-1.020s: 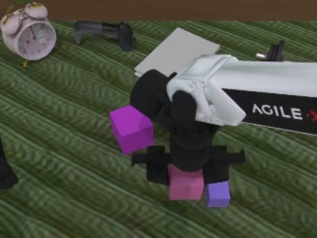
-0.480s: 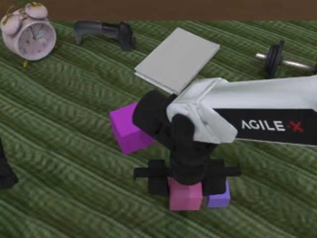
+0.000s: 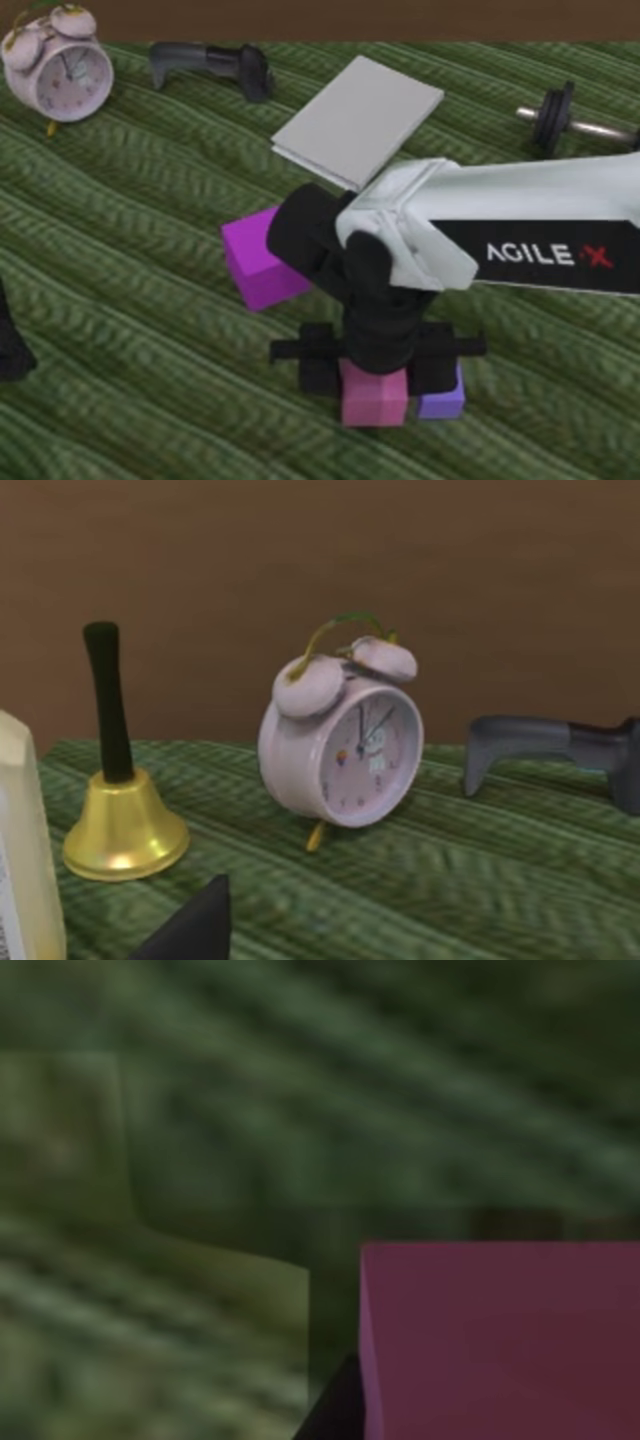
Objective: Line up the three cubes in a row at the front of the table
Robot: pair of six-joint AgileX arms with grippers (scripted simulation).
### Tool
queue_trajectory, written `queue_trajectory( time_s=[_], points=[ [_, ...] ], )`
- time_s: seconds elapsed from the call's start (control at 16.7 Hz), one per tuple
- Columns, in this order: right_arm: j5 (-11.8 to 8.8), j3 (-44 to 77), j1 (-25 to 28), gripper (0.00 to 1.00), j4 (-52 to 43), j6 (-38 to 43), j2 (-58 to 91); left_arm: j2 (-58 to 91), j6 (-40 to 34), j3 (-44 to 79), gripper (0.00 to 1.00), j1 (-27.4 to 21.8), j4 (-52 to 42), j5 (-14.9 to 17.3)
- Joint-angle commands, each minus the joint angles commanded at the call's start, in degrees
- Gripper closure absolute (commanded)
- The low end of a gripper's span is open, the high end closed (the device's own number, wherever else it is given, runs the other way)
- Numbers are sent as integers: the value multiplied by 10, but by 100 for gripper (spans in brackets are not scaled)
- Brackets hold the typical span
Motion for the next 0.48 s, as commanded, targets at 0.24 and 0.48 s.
queue_trajectory(
  time_s=[0.24,0.48],
  points=[
    [0,0,0,2,0,0,0,0,0,0,0,0,0,0],
    [0,0,0,0,0,0,0,0,0,0,0,0,0,0]
  ],
)
